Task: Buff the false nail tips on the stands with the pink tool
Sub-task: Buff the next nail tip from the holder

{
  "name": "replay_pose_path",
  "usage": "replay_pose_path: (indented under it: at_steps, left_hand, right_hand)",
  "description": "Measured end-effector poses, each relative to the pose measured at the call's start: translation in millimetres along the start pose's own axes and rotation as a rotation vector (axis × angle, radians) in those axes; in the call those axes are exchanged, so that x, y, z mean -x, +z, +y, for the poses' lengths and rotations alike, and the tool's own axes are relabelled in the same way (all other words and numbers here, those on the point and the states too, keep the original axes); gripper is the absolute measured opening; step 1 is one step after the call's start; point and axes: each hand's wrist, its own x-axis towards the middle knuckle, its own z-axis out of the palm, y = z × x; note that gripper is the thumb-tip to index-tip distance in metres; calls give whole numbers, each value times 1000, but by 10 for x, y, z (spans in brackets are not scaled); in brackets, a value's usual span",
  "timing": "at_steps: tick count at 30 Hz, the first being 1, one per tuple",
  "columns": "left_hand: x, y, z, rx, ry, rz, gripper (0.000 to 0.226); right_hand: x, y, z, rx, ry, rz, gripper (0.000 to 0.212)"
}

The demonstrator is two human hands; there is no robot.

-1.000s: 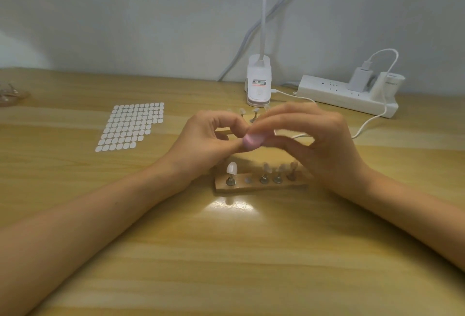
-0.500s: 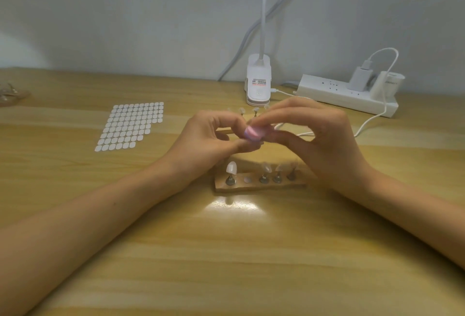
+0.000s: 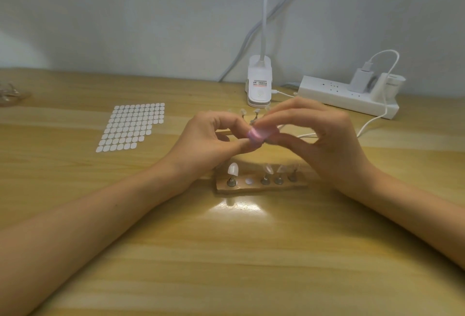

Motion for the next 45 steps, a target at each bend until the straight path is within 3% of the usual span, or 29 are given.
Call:
replay_pose_path:
  at_steps: [12,16,27,37,42,45]
  left_hand:
    - [42,-5,48,1,2,6,16]
    - [37,-4,48,-24,2,25,8]
    - [53,2,63,-11,16,4,11]
    - [40,-16,33,-26,6,-14,11]
    - [33,-14,24,-36,-2,-5,11]
    - [39,-16,21,-45,-1,-16,8]
  right_hand:
    - [19,-2,-23,67,-64,-2,17]
    - [6,-40,4,64,-10,25,19]
    - [20,-25,5,36,-61,-10,20]
    - [28,-84,80,48,101,99,18]
    - [23,-29,23,52,-27,-17,21]
    - [18,-70,32,59,6,20,21]
